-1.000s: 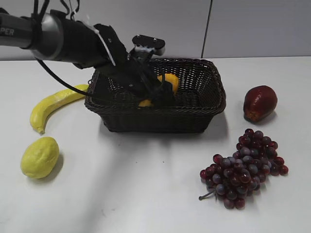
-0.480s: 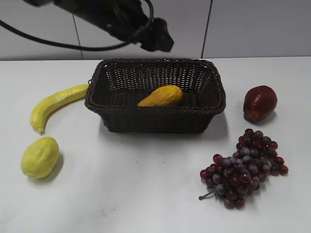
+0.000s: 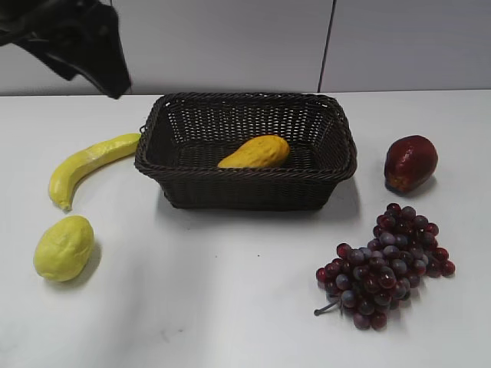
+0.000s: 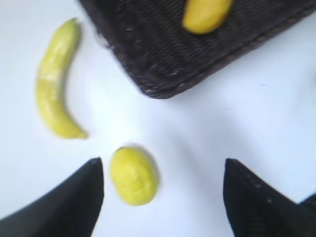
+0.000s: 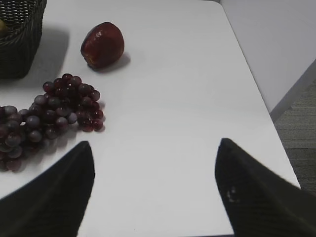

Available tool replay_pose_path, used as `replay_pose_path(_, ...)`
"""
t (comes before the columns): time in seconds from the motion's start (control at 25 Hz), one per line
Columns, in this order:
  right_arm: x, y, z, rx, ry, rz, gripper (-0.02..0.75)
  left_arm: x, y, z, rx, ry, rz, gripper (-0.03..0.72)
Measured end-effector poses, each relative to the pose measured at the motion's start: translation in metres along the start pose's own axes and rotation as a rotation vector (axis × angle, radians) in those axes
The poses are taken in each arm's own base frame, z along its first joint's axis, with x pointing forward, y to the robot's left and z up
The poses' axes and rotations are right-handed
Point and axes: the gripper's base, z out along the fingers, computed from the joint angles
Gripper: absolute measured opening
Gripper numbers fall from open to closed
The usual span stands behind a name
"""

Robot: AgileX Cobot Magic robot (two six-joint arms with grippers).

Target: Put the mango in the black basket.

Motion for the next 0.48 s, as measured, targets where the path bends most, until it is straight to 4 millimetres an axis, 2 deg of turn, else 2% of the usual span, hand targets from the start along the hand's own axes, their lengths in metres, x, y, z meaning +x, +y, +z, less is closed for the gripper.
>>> replay_pose_path(0.16,0.0,0.0,0.0,0.0,0.0,0.0,0.587,0.017,0.02,-0.009,-0.159,0.043,-0.083,0.556)
replay_pose_path(0.28,0.0,0.0,0.0,0.0,0.0,0.0,0.587,0.041,0.037,-0.007,-0.195,0.096,-0.16,0.555)
replay_pose_path(0.4,0.0,0.0,0.0,0.0,0.0,0.0,0.587,0.08,0.057,-0.001,-0.216,0.178,-0.27,0.555)
replay_pose_path(0.48,0.0,0.0,0.0,0.0,0.0,0.0,0.587,0.111,0.062,0.0,-0.213,0.222,-0.348,0.555)
